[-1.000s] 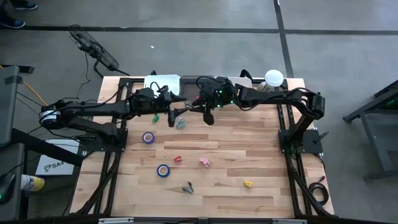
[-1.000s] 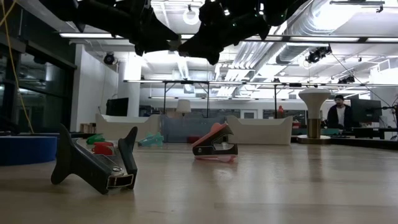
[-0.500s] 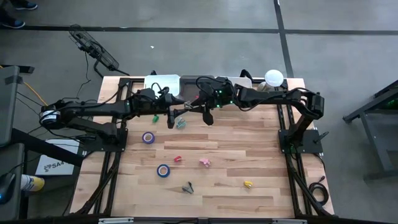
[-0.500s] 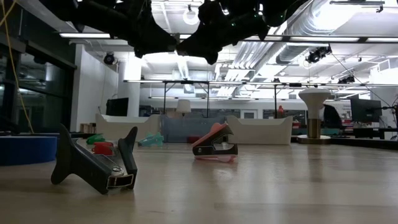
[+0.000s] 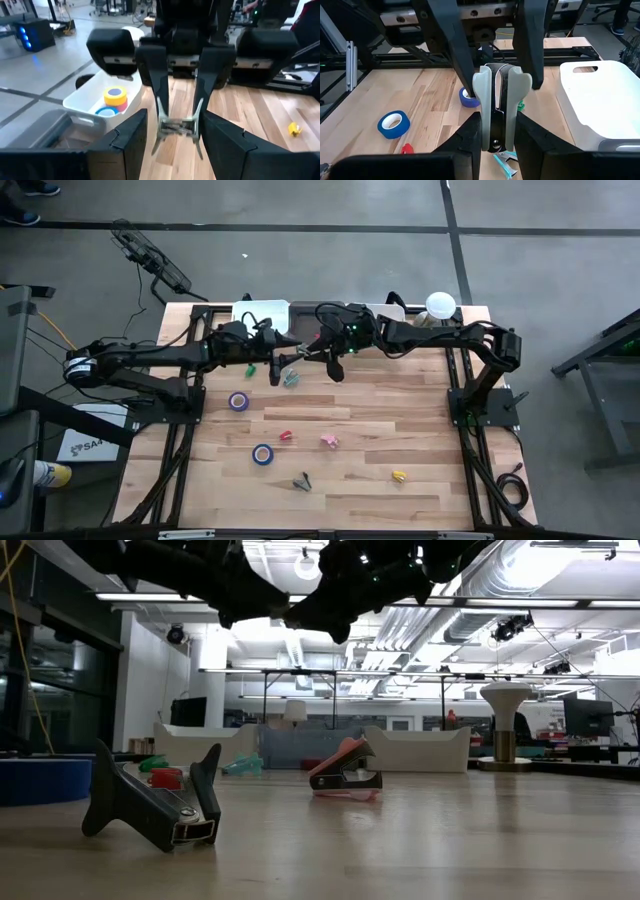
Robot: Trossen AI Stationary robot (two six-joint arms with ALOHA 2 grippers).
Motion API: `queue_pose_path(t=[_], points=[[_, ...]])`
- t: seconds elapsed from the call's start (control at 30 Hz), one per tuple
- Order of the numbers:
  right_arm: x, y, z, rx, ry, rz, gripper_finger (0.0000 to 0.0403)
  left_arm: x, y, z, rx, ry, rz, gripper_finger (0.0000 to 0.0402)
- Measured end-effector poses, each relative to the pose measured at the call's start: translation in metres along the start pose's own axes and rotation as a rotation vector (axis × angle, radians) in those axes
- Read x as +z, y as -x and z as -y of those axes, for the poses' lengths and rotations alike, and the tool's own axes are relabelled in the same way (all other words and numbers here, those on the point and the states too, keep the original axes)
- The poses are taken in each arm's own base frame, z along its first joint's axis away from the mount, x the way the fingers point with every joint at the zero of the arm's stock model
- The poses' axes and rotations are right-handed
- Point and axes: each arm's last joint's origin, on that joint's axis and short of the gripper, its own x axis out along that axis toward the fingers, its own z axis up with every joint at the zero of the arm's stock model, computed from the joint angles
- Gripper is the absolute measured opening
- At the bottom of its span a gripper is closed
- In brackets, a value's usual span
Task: Pick and place Stapler, Stapler remover, tape
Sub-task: Put the gray staple remover into the left white bin
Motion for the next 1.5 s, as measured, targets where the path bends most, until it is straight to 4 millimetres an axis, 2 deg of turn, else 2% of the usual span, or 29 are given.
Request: queue_pose_path(t=[0.37,0.67,1.03,1.27,1.37,1.5], points=[[0.000,0.000,0.000,0.000,0.000,0.000,0.0076,0.000,0.000,0.001,-0.019,0.003,-0.002,0.0169],[0.000,0.000,0.000,0.009,-0.002,-0.004,0.0076,-0.001,0.000,0.001,-0.022,0.018,-0.006,0.0093],[0.000,0.000,0.000,0.001,-0.017,-0.002,0.0078,-0.001,0.000,0.000,-0.006,0.019,-0.008,0.0093],[0.000,0.005,0.008,-0.056,-0.149,-0.014,0.0192,0.000,0.002,-0.003,0.117,-0.002,-0.006,0.0090],[0.000,0.011,0.011,-0.074,-0.160,-0.032,0.0210,-0.001,0.004,-0.005,0.189,-0.004,-0.017,0.0090],[0.004,0.025,0.015,-0.116,-0.159,-0.053,0.0215,-0.003,0.006,-0.010,0.336,-0.008,-0.043,0.0090]])
